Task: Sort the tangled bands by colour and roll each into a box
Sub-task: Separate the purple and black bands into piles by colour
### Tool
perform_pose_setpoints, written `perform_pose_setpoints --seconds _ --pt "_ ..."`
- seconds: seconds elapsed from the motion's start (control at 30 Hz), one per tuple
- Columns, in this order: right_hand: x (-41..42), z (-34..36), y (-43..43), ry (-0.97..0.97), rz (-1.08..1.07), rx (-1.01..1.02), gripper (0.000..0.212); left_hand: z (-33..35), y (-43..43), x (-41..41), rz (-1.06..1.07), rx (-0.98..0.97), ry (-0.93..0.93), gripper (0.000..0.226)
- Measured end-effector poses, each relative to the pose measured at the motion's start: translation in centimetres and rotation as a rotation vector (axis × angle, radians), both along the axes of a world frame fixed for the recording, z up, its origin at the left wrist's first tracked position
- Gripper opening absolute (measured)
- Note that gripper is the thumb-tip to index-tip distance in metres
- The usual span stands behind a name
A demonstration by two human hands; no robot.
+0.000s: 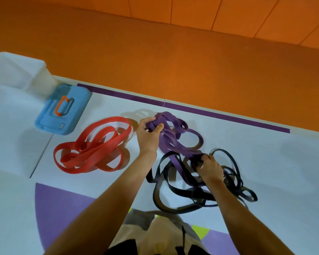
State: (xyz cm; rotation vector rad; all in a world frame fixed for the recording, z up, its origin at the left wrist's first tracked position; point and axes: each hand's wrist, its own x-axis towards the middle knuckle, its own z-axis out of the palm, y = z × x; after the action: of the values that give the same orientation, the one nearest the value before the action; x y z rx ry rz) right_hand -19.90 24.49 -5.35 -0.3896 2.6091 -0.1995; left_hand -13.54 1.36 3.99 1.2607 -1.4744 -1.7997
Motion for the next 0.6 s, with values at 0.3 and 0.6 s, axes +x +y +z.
perform_pose_setpoints --seconds 0.3,0.6 --pt "1.1 -0.8 -1.8 0.026 -0.055 0.152 0.034 -0.5 -1.3 0.5 -0.112 -0.047 0.006 0.032" --pt "1.9 2.2 0.2 0.114 -0.055 0.077 0.013 -0.7 -2.2 0.1 -0.225 -0.054 0.008 0.031"
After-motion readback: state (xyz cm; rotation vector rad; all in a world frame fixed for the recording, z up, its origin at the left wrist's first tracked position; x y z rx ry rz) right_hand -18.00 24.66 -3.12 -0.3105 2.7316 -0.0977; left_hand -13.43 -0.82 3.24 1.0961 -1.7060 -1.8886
